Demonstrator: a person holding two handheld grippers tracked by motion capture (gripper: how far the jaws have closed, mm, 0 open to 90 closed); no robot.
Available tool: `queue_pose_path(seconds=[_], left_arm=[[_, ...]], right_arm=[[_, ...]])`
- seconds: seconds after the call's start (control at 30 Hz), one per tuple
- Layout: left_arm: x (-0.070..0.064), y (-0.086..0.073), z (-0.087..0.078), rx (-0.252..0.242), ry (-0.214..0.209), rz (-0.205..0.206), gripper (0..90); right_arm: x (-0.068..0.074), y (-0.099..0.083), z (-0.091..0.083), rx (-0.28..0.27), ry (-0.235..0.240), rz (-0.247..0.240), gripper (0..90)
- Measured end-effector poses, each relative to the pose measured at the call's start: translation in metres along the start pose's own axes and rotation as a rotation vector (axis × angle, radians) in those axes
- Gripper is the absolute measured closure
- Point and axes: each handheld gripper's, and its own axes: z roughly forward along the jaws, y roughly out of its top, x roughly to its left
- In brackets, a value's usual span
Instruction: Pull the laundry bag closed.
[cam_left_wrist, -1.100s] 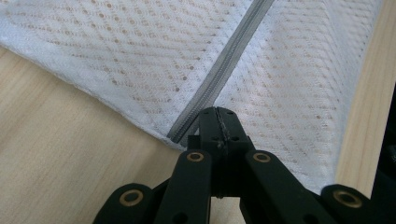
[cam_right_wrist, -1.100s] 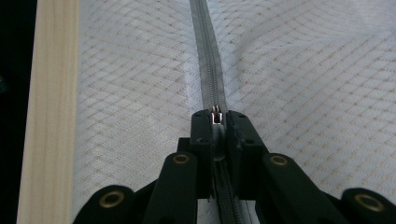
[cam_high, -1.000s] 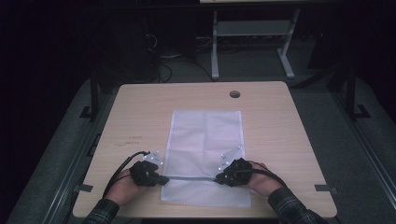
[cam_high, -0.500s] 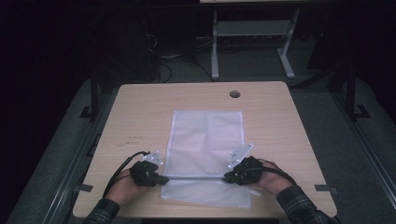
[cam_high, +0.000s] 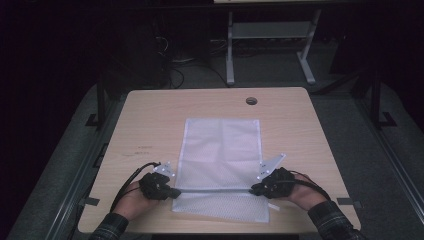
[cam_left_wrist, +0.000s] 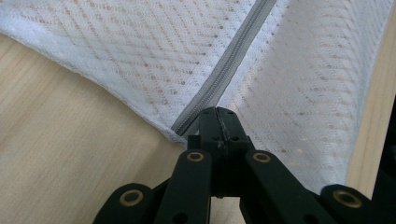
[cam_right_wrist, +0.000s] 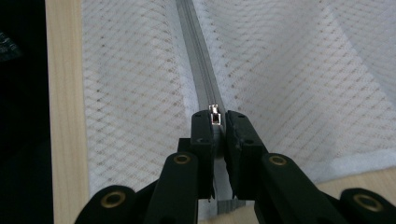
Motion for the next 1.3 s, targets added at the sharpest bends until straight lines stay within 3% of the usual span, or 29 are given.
queue_pose_path(seconds=[0.57,0.83,1.0,1.03,1.17,1.3], left_arm=[[0.000,0.000,0.000,0.000,0.000,-0.002,90.0],[0.001,0.002,0.000,0.007,-0.006,0.004,90.0],[0.003,0.001,-0.002,-0.001,-0.022,-0.006,89.9],[0.004,0.001,-0.003,-0.009,-0.028,-0.013,83.8],[0.005,0.001,-0.011,-0.060,-0.033,-0.024,72.9],[0.007,0.001,-0.021,-0.104,-0.010,-0.040,60.1]], right_arm=[[-0.003,-0.015,-0.011,0.012,-0.012,0.012,81.8],[-0.005,-0.019,-0.012,-0.041,0.002,0.033,79.3],[-0.007,-0.020,-0.017,-0.089,0.004,0.070,56.8],[-0.007,-0.020,-0.017,-0.100,0.001,0.082,53.1],[-0.008,-0.019,-0.020,-0.127,-0.024,0.116,35.4],[-0.008,-0.021,-0.023,-0.158,-0.056,0.156,26.8]])
